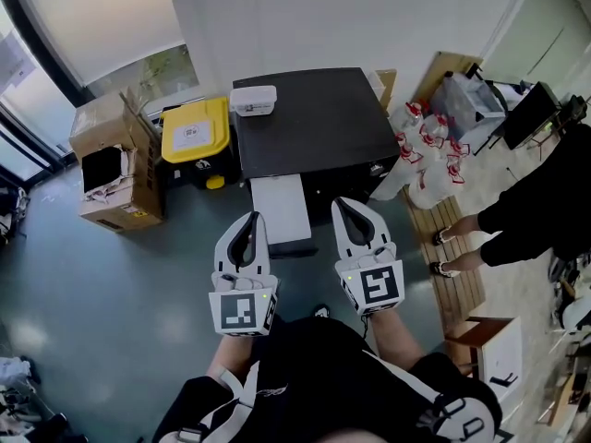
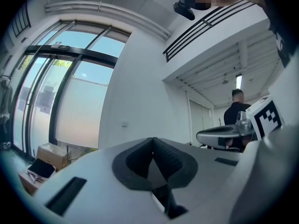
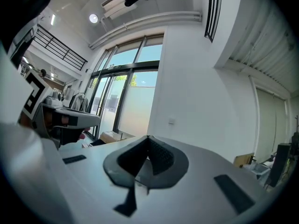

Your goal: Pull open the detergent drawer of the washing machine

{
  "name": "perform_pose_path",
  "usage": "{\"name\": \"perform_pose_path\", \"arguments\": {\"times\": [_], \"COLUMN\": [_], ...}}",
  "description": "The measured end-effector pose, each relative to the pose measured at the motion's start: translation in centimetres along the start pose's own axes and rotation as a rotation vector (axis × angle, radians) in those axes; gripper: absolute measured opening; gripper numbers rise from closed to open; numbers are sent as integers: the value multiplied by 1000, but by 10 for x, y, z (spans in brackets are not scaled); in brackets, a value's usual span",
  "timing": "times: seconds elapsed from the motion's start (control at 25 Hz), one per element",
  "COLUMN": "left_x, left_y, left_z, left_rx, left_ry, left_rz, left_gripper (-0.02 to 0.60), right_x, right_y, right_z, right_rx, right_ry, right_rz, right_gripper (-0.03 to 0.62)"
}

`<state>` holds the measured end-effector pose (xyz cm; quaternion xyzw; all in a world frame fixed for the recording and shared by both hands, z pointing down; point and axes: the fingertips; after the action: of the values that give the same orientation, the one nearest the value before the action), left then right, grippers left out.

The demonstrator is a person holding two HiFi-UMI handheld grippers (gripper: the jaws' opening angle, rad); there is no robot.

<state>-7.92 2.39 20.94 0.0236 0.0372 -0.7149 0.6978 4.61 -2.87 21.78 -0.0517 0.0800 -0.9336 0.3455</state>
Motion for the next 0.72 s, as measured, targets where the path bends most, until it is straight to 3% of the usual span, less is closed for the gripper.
{"name": "perform_pose_path", "arguments": {"times": [0.72], "left_x": [-22], "left_y": [2], "left_z": [-1], "left_rx": [2], "left_ry": [-3], "left_rz": [-16], "left_gripper": [21], "right_x": [-12], "right_y": [-16], "right_z": [-5], "right_rx": [-6], "right_ry": [15], "right_rz": [-22], "right_gripper": [9]}}
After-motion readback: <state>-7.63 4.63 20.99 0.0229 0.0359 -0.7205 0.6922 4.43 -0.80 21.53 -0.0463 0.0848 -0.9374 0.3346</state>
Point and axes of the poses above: the fingertips, and each gripper's own axes: x forward along the fingers, y to its right, z out of its underside, and after that the axes turned 6 degrees about -z, right-handed
